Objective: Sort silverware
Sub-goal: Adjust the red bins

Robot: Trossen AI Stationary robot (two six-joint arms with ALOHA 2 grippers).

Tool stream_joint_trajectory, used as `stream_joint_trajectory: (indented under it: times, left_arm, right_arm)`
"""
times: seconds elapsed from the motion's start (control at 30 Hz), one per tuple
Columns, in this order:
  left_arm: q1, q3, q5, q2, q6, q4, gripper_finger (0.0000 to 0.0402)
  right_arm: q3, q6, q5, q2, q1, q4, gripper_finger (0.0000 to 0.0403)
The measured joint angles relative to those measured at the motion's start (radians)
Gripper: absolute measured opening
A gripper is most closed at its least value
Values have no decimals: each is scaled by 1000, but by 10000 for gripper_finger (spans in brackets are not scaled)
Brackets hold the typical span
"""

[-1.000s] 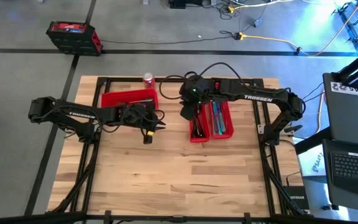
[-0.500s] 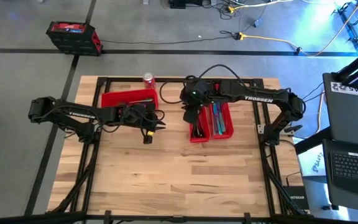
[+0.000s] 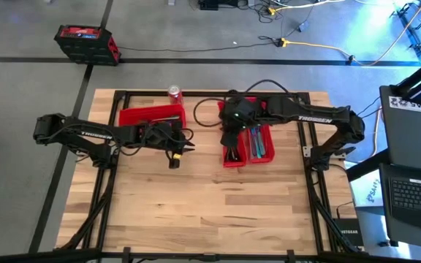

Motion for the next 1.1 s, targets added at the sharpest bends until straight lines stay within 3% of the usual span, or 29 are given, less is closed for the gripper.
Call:
stream_joint_trajectory:
  times: [0.27, 0.37, 0.7, 0.9, 1.1]
  left_arm:
    - [0, 7, 31, 0, -24, -4, 56]
    - [-13, 20, -21, -31, -50, -24, 56]
    - [94, 144, -184, -226, -147, -495, 89]
    - [181, 230, -159, -135, -118, -749, 148]
    - [251, 291, -162, -29, 60, -874, 190]
  right_arm:
    - [0, 1, 58, -31, 41, -57, 81]
    - [0, 0, 58, -31, 53, -82, 81]
    - [-2, -10, 78, -42, 67, -11, 81]
    - [-3, -58, 63, -42, 66, 48, 81]
    - [-3, -60, 59, -42, 64, 44, 81]
